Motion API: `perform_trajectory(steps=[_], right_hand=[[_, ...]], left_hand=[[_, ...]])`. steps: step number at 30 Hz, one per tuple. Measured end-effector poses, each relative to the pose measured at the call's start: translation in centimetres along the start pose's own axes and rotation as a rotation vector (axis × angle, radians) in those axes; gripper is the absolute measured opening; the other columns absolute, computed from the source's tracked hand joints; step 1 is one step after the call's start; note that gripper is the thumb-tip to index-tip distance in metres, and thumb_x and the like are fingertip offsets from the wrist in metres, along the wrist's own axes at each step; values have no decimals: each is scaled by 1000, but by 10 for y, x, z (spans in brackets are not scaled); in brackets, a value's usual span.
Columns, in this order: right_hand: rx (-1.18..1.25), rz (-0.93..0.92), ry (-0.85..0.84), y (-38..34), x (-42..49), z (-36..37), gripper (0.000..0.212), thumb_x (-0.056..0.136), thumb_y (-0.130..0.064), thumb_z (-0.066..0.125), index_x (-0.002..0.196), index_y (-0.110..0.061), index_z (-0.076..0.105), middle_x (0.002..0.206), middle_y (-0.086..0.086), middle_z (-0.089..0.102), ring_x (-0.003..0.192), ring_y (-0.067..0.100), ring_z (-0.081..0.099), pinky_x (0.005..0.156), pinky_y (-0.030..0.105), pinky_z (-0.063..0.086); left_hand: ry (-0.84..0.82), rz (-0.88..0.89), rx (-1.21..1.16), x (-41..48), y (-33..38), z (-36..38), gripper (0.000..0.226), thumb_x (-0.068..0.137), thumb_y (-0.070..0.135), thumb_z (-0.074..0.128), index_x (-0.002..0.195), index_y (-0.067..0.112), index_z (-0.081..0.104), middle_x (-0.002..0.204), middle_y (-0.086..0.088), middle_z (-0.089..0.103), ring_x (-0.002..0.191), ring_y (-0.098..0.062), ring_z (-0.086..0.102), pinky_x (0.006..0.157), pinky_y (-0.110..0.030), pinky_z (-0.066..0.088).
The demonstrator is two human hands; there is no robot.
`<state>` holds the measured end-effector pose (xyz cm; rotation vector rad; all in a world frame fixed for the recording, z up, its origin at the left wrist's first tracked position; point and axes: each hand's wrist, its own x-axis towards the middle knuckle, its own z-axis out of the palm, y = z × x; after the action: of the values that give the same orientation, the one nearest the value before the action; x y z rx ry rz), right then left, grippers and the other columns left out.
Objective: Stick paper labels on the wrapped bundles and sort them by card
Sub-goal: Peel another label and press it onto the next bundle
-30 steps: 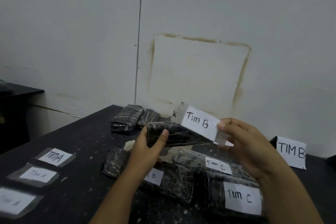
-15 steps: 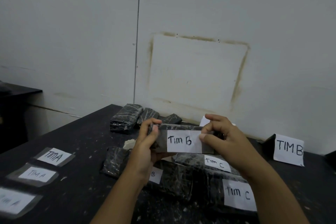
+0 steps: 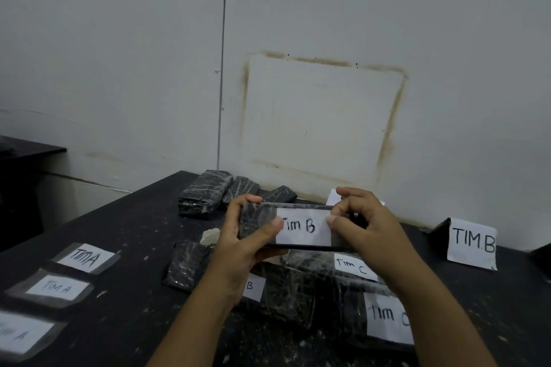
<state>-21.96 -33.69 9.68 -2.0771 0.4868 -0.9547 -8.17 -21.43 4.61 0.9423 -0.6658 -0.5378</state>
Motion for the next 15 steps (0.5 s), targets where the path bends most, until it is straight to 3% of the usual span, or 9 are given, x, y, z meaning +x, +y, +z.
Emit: perform_trajectory(steps=[3,7,9,12,15], right_hand=[[-29,-27,10,1,0,1,12,83,-8,63,71,-8,61,112,-20,49,121,5,44,76,9,38],[-108,-85,45,2,1,3,14,83,-8,63,69,-10,58,109,-18,50,119,2,43,69,-3,34],[-128,-120,65,2,0,6,15,82,-10,64,70,-15,56,108,-16,50,114,-2,45,71,1,36],[-92,-137,115,2,-1,6,20,79,-15,68,81,-21,50,104,-12,53,98,-3,51,71,19,45],[12,15,69,-1,-2,-3,38,78,-27,71,103,-33,44,104,-11,55,89,6,58,67,24,52]], left_hand=[[21,4,-1,1,-2,0,41,62,12,73,94,30,55,109,-21,61,82,-29,70,61,-36,60],[25,18,15,1,-2,0,38,62,16,72,92,32,56,103,-19,64,81,-28,70,64,-39,61],[23,20,14,1,-2,0,35,62,17,71,89,33,56,99,-19,66,79,-28,70,66,-42,61],[16,22,-2,0,-1,-1,33,62,17,70,87,34,56,91,-18,69,77,-28,70,64,-41,61],[25,43,-15,-1,-1,0,31,63,17,69,86,35,57,90,-20,69,77,-30,70,62,-40,61]])
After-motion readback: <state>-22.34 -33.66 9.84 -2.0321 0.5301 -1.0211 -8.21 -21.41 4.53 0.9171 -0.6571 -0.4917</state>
